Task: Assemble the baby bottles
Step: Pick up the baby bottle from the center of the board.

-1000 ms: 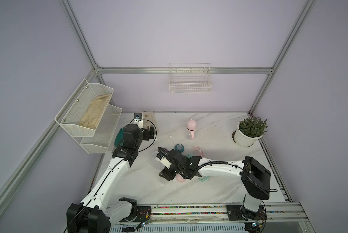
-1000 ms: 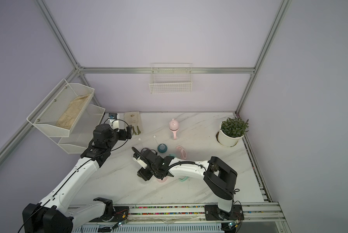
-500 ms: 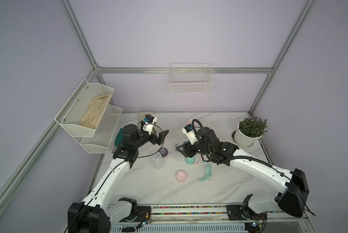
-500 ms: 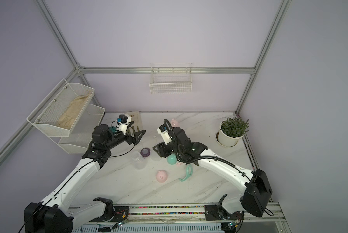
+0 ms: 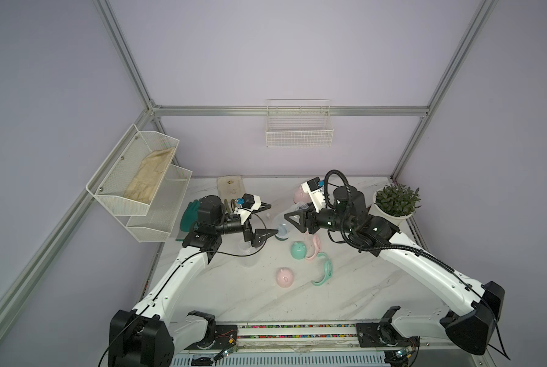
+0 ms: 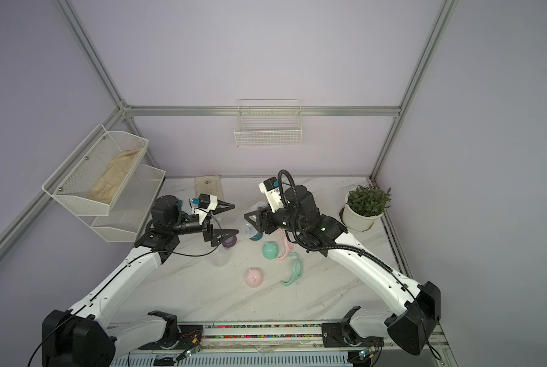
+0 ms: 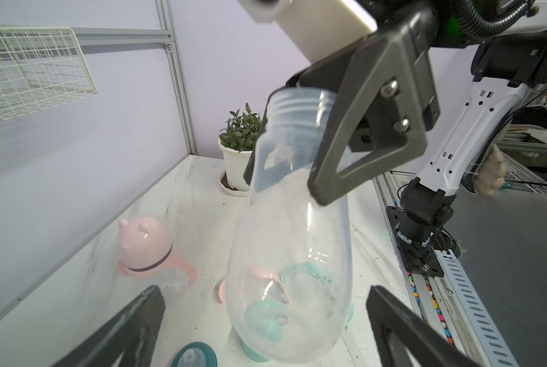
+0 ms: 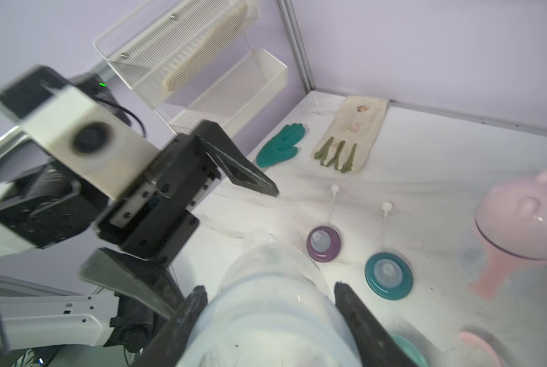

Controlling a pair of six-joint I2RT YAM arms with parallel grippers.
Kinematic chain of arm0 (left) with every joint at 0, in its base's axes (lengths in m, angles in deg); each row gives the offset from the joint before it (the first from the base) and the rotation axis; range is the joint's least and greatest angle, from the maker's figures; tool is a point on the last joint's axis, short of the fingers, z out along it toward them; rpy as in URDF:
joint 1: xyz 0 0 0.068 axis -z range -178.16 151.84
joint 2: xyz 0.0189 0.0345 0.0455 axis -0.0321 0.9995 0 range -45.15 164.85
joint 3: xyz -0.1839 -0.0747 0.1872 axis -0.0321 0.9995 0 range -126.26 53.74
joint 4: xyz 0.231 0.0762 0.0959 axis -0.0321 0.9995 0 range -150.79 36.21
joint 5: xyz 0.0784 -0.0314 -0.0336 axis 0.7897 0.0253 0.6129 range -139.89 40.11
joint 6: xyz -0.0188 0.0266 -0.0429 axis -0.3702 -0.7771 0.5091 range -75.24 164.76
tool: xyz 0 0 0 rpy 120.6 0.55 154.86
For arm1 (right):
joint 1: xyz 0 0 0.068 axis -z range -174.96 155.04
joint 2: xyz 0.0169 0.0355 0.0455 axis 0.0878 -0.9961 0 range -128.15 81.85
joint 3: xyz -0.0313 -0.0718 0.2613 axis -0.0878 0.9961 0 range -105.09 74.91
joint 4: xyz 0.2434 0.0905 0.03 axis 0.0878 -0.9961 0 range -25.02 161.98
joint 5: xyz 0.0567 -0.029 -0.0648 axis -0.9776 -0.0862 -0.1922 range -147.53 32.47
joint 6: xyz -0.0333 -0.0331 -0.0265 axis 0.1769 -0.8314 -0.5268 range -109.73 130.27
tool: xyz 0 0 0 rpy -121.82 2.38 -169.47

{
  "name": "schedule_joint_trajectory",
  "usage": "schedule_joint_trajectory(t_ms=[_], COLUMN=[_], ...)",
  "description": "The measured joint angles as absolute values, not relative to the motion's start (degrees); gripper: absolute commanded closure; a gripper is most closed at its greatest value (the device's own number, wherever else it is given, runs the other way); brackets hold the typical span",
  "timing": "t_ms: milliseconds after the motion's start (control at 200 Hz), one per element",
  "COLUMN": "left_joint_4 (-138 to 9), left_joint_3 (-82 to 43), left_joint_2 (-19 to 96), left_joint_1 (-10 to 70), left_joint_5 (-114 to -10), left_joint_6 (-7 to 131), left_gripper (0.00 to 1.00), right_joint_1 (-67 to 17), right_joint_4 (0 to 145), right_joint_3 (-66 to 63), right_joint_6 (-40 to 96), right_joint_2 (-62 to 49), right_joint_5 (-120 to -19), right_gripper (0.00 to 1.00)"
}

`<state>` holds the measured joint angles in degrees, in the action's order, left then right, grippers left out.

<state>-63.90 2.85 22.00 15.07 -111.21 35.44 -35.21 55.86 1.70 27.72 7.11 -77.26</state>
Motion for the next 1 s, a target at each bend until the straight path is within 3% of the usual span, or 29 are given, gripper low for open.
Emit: schedule_joint_trajectory(t_ms=[295, 665, 880, 1000], left_joint_4=[-61.85, -61.46, -61.04, -60.93], left_joint_3=[2.5, 0.69, 0.69, 0.69], left_joint_2=[24.6, 24.82, 24.91, 25.0], left_joint_1=[19.01, 20.84, 20.89, 20.89], left_joint_5=[-109.26, -105.55, -103.58, -103.21], left_joint_6=[34.63, 34.46, 34.59, 34.55], left_gripper=[0.01, 0.05, 0.2, 0.29], right_joint_1=[-35.21, -34.75, -34.47, -34.38], right_joint_4=[65.92, 68.23, 70.05, 70.31], right_joint_3=[1.53, 2.18, 2.69, 2.88], right_joint_6=[30.69, 32.22, 33.31, 33.6], right_joint_2=[4.62, 1.86, 1.32, 1.32], right_joint_5=[-83.12, -85.13, -85.85, -85.89], right_gripper=[0.63, 0.63, 0.62, 0.47])
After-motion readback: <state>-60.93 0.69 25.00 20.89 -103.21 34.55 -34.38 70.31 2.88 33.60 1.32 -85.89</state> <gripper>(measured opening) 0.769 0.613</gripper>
